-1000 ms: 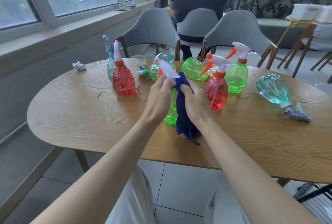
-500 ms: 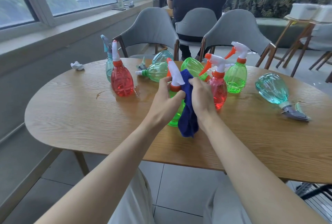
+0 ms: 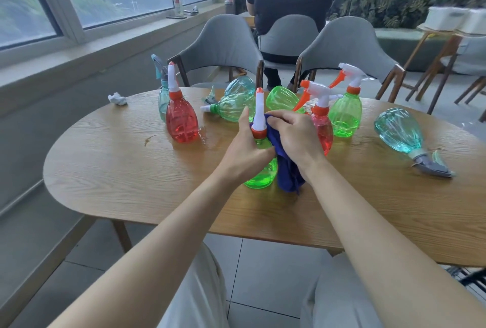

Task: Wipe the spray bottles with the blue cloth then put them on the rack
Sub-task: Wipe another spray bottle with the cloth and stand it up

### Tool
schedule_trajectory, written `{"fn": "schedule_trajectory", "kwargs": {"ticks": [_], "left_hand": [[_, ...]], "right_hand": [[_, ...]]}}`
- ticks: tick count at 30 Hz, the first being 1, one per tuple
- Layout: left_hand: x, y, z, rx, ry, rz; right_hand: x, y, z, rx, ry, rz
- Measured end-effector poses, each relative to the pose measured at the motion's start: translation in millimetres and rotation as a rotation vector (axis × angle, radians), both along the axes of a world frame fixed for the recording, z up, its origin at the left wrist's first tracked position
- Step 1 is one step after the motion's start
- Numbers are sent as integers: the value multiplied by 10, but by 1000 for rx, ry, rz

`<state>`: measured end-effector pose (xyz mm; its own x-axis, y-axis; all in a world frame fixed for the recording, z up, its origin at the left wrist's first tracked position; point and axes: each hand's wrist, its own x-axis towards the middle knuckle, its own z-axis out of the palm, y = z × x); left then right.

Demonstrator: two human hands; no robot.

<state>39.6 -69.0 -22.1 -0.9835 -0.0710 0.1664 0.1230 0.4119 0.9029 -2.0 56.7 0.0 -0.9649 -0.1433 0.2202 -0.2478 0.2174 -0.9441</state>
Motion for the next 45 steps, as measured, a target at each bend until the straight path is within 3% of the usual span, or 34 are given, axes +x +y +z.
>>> {"fn": "schedule_trajectory", "kwargs": {"ticks": [12,29,36,40,45], "left_hand": [[7,-35,30,0,-53,-5],[21,-134,-248,-47,110,36],[-14,-131,-188,-77,90,-60],[-45,-183,-178,-71,79,-95],[-65,-152,-182,-68,53,-121]], "right_hand": [[-66,-43,-72,-194,-100,70],[171,1,-156,-86,-24,-116],[87,54,-43,-209,-55,-56],[68,-14,-21,-59,-25,43],[99,123,-56,-33,-8,68]]}}
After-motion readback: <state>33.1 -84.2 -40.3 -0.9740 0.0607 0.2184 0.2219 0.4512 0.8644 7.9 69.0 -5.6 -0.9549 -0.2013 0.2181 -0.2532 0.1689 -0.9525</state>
